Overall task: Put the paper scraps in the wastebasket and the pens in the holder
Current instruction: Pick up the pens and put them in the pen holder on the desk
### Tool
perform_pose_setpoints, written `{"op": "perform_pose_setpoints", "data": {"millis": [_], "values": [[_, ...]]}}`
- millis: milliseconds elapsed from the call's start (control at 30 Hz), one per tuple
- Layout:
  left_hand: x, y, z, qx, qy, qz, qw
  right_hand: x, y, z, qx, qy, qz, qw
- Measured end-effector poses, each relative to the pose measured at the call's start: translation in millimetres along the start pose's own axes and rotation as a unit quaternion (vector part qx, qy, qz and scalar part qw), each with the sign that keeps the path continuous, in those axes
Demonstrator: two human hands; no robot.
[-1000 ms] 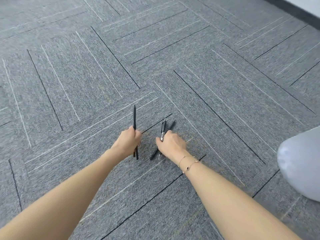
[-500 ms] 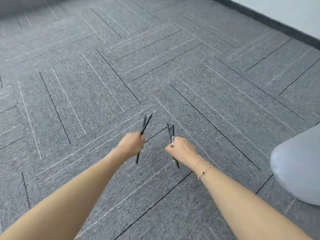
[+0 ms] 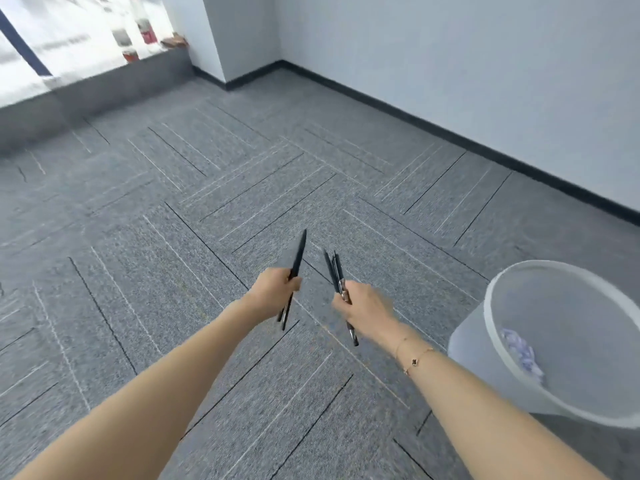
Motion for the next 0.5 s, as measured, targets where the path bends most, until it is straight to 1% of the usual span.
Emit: {"op": "perform_pose_setpoints", "data": {"millis": [67, 167, 267, 333, 400, 500], "values": [[-23.3, 28.6, -23.8, -0.009, 0.008, -0.01, 1.0, -23.5, -18.6, -32.8, -0.006, 0.022, 0.005, 1.0], [-64.1, 75.2, -66.0, -0.001, 0.004, -0.026, 1.0, -63.4, -46.4, -92.3, 0.04, 0.043, 0.009, 0.998], [-107.5, 135.3, -113.0, 0.015, -0.01, -0.027, 0.999, -108.1, -77.9, -166.6, 0.06, 0.075, 0.009, 0.995], [-138.7, 180.6, -142.3, 0.013, -0.008, -0.017, 1.0, -142.7, -100.6, -216.4, 0.064, 0.096, 0.011, 0.993], [-169.5, 225.2, -161.8, 0.011, -0.012, 0.002, 1.0, -177.8, -119.6, -258.1, 0.053, 0.099, 0.02, 0.993], [-213.1, 291.2, -173.2, 0.052, -0.041, 0.037, 0.997, -234.2, -142.1, -308.3, 0.05, 0.092, 0.031, 0.994]]}}
Point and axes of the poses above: each hand's wrist, its own x-axis towards the middle knuckle, its own z-axis out of the palm, y = z × x, the point moved 8 cm from there along x, towards the middle knuckle, and after that the axes turned 15 degrees about -y, right-handed, at the moved point
